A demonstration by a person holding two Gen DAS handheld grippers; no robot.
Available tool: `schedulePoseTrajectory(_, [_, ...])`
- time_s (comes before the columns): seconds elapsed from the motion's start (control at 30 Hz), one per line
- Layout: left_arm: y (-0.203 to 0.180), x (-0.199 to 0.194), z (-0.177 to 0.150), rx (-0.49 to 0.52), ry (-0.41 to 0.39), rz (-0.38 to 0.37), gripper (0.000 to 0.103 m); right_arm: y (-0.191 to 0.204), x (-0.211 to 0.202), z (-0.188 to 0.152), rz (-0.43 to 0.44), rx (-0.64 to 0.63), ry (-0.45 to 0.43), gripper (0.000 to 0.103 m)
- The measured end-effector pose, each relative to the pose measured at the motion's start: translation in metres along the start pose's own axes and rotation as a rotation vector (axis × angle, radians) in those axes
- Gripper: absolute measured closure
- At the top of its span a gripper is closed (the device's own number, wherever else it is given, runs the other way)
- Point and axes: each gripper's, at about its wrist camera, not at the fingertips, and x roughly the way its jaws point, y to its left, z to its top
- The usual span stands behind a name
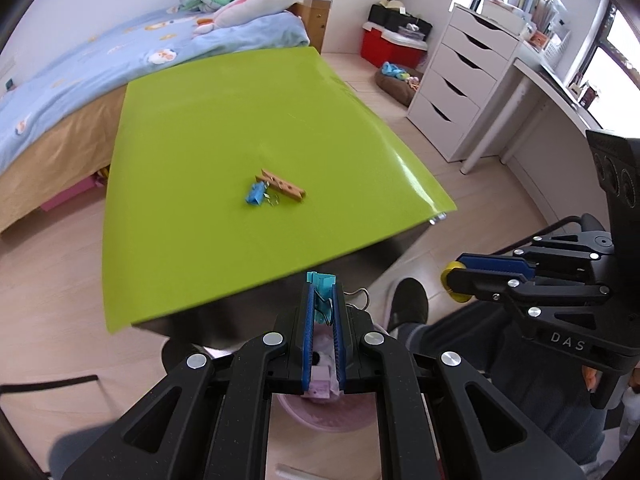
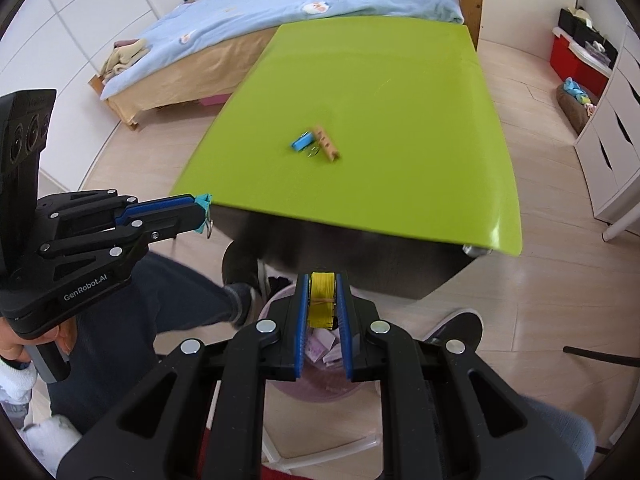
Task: Collect trash
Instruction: 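Carry both clips over the pink bin and open both tools to drop them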
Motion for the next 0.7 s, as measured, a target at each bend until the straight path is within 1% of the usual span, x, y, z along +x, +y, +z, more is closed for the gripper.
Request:
schedulePoseTrajectory(0.27, [-0.005, -0.012, -0.030, -0.011, 0.005, -0.011, 0.095, 0.015, 0.001, -0.028, 0.046, -0.021, 0.032, 0.090])
schedulePoseTrajectory(0.4, [-0.005, -0.014, -0.038, -0.018, 0.012, -0.019, 0.095, 0.020, 0.007, -0.030, 0.058, -0.031, 0.045, 0.088])
schedulePoseTrajectory(0.47, [-0.004, -0.014, -0.040, -0.021, 0.014, -0.022, 0.095, 0.019, 0.008, -0.030, 0.044, -0.030, 0.045, 0.070])
schedulePoseTrajectory(0.5, [-0.004, -0.015, -0.040, -0.021, 0.013, -0.021, 0.095, 0.018, 0.008, -0.029, 0.038, -0.027, 0.042, 0.045])
schedulePoseTrajectory(0.53, [-0.004, -0.015, -0.040, -0.022, 0.013, -0.022, 0.095, 0.017, 0.007, -0.029, 0.036, -0.021, 0.034, 0.030])
schedulePoseTrajectory(0.57, [-0.004, -0.015, -0.041, -0.022, 0.013, -0.022, 0.095, 0.016, 0.006, -0.029, 0.033, -0.018, 0.026, 0.026])
schedulePoseTrajectory(0.6, [-0.004, -0.015, -0.041, -0.021, 0.013, -0.023, 0.095, 0.015, 0.005, -0.028, 0.021, -0.018, 0.023, 0.018])
schedulePoseTrajectory(0.63, [-0.004, -0.015, -0.041, -0.020, 0.014, -0.025, 0.095, 0.014, 0.003, -0.028, 0.004, -0.016, 0.014, 0.013])
schedulePoseTrajectory(0.7, [-0.005, -0.014, -0.041, -0.016, 0.017, -0.028, 0.095, 0.011, 0.000, -0.028, -0.006, -0.009, 0.006, 0.011])
